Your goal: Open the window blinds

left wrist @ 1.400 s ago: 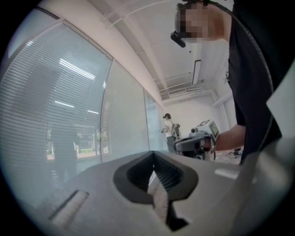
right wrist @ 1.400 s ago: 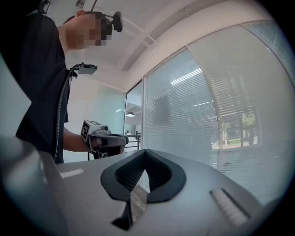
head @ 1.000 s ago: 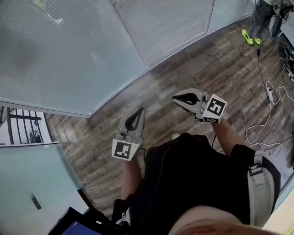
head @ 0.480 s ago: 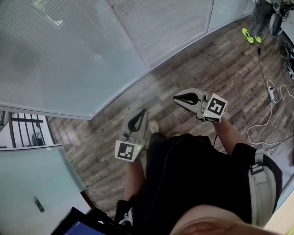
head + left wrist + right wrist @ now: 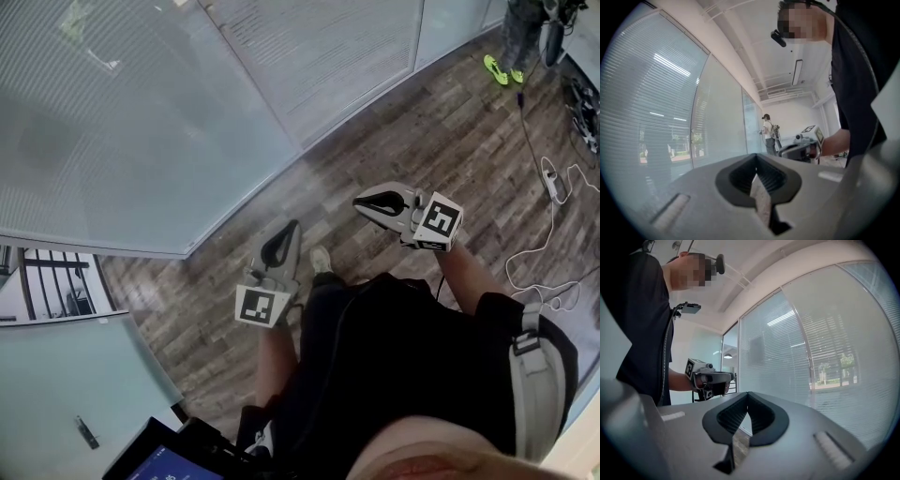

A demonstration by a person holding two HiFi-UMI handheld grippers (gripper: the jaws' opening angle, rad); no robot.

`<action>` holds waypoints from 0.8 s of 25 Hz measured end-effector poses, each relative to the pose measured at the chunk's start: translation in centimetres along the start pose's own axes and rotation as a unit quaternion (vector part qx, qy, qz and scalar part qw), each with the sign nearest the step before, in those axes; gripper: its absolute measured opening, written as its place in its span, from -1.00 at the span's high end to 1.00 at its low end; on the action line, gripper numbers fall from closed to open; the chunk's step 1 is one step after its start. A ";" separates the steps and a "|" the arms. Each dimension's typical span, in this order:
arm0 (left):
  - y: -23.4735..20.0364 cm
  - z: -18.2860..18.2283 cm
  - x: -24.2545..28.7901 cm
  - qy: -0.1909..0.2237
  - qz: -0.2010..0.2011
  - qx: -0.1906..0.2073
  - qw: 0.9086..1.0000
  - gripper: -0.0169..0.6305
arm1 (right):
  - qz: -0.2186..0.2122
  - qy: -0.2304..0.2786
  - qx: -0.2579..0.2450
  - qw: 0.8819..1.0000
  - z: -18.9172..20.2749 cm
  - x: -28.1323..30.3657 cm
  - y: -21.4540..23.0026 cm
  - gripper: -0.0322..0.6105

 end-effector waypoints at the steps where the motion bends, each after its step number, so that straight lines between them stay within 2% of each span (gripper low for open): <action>1: -0.1 -0.2 0.1 0.004 0.000 0.003 1.000 0.94 | 0.002 0.003 -0.001 1.000 -0.2 0.0 0.2 0.89; 7: -0.2 1.0 -0.4 0.000 0.001 0.001 1.000 0.94 | 0.002 0.017 0.005 1.000 -0.7 0.9 0.4 0.89; 14: -1.6 1.6 -0.6 -0.001 0.007 -0.001 1.000 0.94 | -0.014 0.007 0.001 1.000 -0.1 3.8 0.4 0.89; 20: -4.1 2.3 0.0 0.000 0.007 -0.008 1.000 0.94 | -0.026 0.012 0.002 1.000 -0.5 6.5 1.3 0.89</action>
Point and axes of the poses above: the fingertips, and each gripper's own axes: x forward along the fingers, y to its right, z out of its underside, the point moved 2 cm from there along -x, backward along the fingers, and after that the axes turned 11 degrees about x, right-handed, at the moved point
